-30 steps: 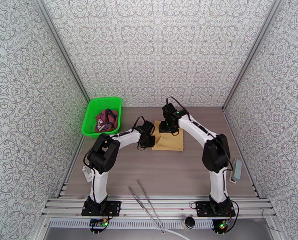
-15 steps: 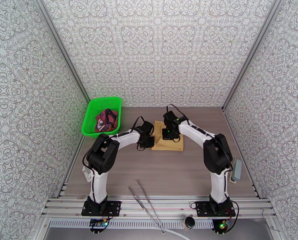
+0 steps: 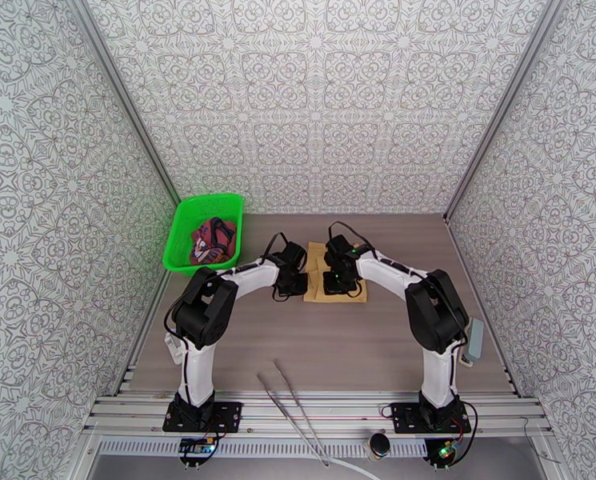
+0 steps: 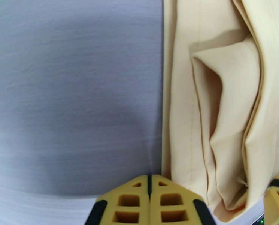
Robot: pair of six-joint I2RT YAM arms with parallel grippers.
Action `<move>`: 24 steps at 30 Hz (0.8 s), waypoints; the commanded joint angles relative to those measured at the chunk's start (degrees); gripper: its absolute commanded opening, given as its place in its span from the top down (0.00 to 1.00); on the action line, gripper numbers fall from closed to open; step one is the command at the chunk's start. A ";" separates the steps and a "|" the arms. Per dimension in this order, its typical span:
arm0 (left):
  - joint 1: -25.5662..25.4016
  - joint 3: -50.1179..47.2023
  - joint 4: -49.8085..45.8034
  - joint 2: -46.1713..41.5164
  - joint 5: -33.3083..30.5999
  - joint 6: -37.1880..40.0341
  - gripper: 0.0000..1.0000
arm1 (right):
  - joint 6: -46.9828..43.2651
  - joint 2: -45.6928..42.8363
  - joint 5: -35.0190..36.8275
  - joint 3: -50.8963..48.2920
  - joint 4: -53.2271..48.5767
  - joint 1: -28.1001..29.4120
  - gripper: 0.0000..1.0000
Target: Fold and stack the mixed laundry pile
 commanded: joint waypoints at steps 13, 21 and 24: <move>1.57 -1.80 -6.79 -5.94 -4.17 1.65 1.00 | 3.33 12.41 5.23 22.68 -6.23 0.64 0.62; 3.28 -5.45 -7.27 -12.08 -5.11 1.57 1.00 | 3.57 17.78 3.74 28.62 -7.80 2.39 0.64; 4.02 -6.19 -7.62 -13.91 -5.54 1.74 1.00 | 3.89 19.55 3.44 30.28 -8.40 2.70 0.63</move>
